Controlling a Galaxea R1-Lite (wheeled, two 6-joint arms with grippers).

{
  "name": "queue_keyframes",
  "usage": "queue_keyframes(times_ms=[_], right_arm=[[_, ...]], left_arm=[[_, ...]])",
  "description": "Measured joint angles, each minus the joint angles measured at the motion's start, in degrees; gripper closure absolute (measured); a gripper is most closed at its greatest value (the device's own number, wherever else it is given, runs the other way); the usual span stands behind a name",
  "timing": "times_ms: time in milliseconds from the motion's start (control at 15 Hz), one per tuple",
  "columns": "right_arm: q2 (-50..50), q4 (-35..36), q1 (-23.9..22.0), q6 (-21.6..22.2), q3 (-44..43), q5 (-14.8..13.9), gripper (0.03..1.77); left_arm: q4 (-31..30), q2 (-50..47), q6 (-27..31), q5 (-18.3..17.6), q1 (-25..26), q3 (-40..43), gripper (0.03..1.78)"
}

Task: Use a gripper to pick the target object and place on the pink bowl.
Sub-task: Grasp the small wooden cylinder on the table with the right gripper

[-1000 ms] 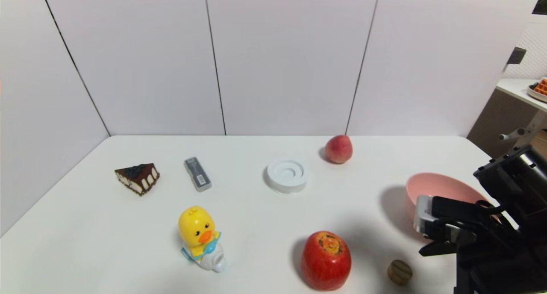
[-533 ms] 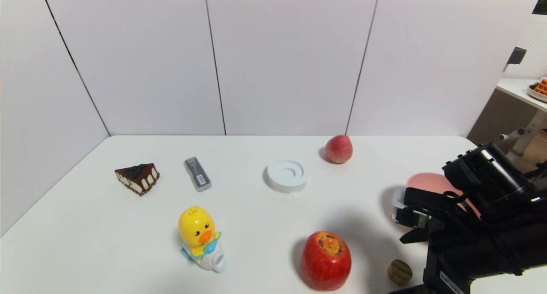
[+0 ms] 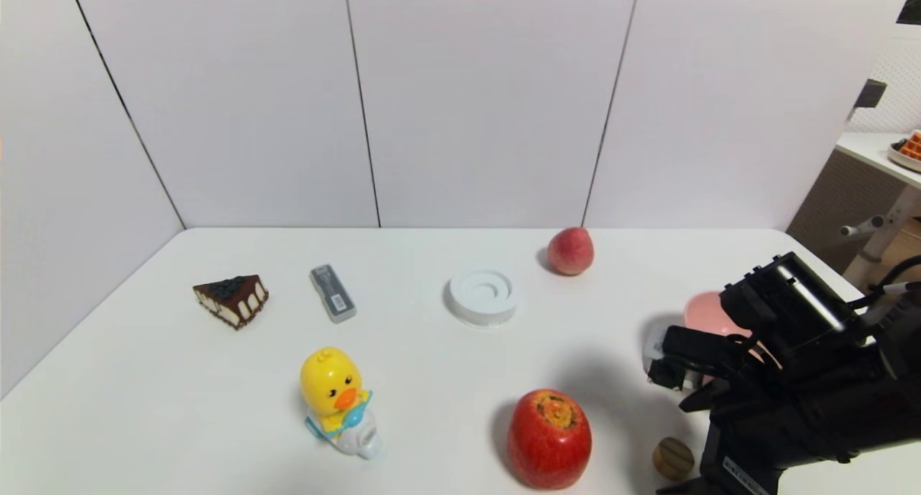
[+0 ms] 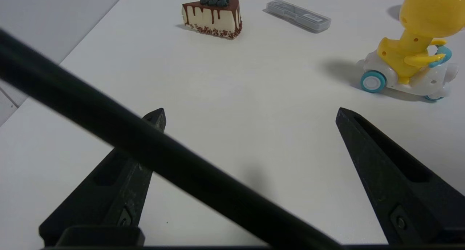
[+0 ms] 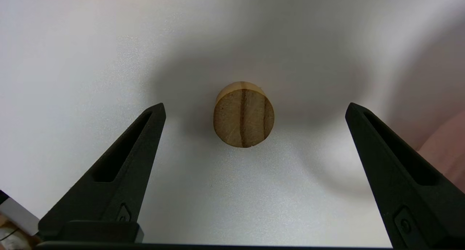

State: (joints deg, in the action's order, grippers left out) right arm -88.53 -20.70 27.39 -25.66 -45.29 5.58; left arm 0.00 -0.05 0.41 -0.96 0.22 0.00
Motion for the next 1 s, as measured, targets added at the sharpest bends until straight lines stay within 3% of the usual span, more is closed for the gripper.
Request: queue_keyframes(times_ms=[333, 933, 1000], right_arm=[[-0.9, 0.6, 0.1, 0.0, 0.1, 0.0, 0.09], [-1.5, 0.4, 0.3, -0.2, 0.6, 0.2, 1.33], [-1.4, 0.4, 0.5, -0.4, 0.6, 0.2, 1.33]], left_arm=[[0.0, 0.0, 0.0, 0.0, 0.0, 0.0, 0.12], [0.0, 0.0, 0.0, 0.0, 0.0, 0.0, 0.12], [0.0, 0.0, 0.0, 0.0, 0.0, 0.0, 0.12]])
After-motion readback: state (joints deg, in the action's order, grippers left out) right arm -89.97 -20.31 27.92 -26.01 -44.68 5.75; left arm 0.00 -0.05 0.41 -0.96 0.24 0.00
